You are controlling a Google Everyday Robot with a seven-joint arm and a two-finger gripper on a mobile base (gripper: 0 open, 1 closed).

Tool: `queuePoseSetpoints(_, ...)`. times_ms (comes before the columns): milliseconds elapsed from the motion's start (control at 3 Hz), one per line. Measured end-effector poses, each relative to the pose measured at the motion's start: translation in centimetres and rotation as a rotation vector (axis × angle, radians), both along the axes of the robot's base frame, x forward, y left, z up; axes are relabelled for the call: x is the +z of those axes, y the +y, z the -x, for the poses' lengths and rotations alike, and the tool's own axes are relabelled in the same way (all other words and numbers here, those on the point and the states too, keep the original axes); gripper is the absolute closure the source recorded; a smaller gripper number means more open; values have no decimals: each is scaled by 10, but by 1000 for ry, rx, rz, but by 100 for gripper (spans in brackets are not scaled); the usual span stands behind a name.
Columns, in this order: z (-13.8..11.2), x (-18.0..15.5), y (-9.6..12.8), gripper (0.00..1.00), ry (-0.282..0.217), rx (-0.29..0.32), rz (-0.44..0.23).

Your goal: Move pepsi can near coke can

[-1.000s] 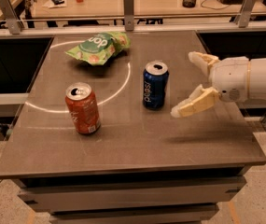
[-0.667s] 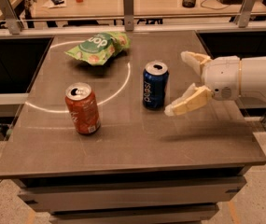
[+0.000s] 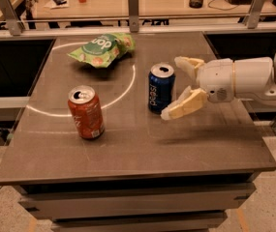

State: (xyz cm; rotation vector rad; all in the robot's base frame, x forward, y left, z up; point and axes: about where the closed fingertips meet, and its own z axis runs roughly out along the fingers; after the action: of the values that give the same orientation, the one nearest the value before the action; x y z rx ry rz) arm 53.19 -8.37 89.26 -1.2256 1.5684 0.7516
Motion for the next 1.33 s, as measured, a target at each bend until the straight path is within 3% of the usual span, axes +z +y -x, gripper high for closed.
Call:
queuePoseSetpoints(333,-1,-5,10,18,24,28,-10)
queuePoseSetpoints(1000,1,-19,9,65,66,43,3)
queuePoseSetpoints(1333,8,-16,19,87,77,91,-7)
